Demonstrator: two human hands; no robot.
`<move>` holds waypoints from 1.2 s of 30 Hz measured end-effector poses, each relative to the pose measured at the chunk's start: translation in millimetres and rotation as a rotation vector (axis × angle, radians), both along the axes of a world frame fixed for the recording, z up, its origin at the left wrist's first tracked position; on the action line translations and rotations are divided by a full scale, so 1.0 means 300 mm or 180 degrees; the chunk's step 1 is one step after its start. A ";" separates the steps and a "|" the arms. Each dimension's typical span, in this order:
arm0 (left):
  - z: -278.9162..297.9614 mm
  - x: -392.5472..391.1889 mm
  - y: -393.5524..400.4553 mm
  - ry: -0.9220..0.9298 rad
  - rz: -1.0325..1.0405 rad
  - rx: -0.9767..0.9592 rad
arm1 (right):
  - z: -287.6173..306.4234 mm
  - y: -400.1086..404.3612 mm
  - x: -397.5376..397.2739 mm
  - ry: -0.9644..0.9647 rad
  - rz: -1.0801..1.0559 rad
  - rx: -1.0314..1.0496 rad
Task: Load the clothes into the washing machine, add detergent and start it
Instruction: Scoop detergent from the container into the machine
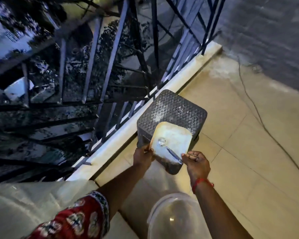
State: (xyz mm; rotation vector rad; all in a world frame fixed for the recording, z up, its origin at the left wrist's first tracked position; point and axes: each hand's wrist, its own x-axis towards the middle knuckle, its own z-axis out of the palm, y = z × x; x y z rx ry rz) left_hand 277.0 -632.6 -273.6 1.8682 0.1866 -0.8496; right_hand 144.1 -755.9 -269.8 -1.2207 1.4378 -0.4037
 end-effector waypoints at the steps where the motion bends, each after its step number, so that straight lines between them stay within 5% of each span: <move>1: -0.068 0.018 -0.019 -0.0175 -0.0203 0.0127 | -0.037 -0.021 0.022 0.0035 0.0007 0.0041; 5: -0.299 0.086 -0.072 -0.0333 -0.0378 0.0439 | -0.155 -0.093 0.093 0.0239 0.0104 0.0019; 13: -0.250 0.130 -0.191 -0.0407 0.0032 0.0573 | -0.261 -0.180 0.190 0.0375 0.0268 -0.0173; 20: -0.243 0.161 -0.195 -0.0807 -0.1001 0.1061 | -0.233 -0.187 0.178 0.0761 0.1085 -0.1003; 25: -0.047 0.045 -0.064 -0.1322 -0.1470 0.0992 | -0.111 -0.059 0.117 0.0837 0.2331 -0.1435; 30: 0.236 -0.057 0.158 -0.1791 -0.0953 0.1273 | 0.154 0.189 0.091 0.0927 0.3118 -0.2073; 36: 0.559 -0.145 0.503 -0.2324 -0.0783 0.1656 | 0.530 0.563 0.103 0.0261 0.3579 -0.2724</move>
